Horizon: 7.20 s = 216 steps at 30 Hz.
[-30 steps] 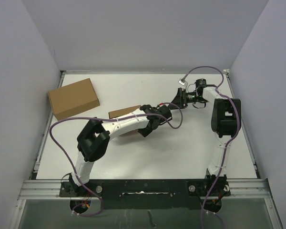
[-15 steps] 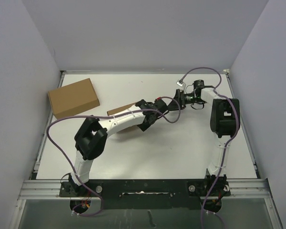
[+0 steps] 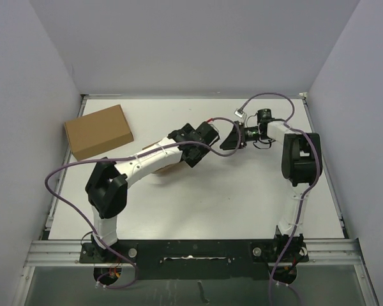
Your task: Fold the paper box
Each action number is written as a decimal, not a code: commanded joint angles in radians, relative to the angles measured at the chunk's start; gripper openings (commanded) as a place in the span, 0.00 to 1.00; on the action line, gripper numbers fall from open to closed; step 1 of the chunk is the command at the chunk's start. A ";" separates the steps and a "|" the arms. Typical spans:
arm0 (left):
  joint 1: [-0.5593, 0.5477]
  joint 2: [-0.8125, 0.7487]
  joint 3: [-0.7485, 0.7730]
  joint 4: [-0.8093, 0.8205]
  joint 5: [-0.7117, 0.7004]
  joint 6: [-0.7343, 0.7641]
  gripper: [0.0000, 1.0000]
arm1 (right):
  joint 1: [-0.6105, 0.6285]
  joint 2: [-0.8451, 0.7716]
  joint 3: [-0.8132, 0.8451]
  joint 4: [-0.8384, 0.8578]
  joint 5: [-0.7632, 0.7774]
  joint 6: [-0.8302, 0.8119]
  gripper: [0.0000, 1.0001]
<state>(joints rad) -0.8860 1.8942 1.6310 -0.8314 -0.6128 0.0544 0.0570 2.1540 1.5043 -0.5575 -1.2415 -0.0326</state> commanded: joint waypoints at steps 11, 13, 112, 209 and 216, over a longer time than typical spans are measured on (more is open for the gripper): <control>0.043 -0.040 0.013 0.054 0.135 -0.017 0.74 | 0.194 -0.082 -0.326 0.556 0.091 0.483 0.05; 0.048 -0.040 0.008 0.058 0.143 -0.019 0.74 | 0.214 -0.077 -0.342 0.623 0.157 0.588 0.03; 0.379 -0.247 -0.437 0.486 0.861 -0.509 0.49 | 0.288 -0.217 -0.137 0.085 0.507 0.249 0.01; 0.389 -0.255 -0.516 0.511 0.963 -0.582 0.44 | 0.365 -0.285 -0.087 -0.107 0.687 0.219 0.01; 0.383 -0.182 -0.413 0.443 0.960 -0.542 0.44 | 0.308 -0.304 -0.114 -0.119 0.701 0.161 0.04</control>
<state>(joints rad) -0.4961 1.6745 1.1362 -0.3458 0.3515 -0.5343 0.3897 1.9312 1.4052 -0.6704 -0.5430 0.1802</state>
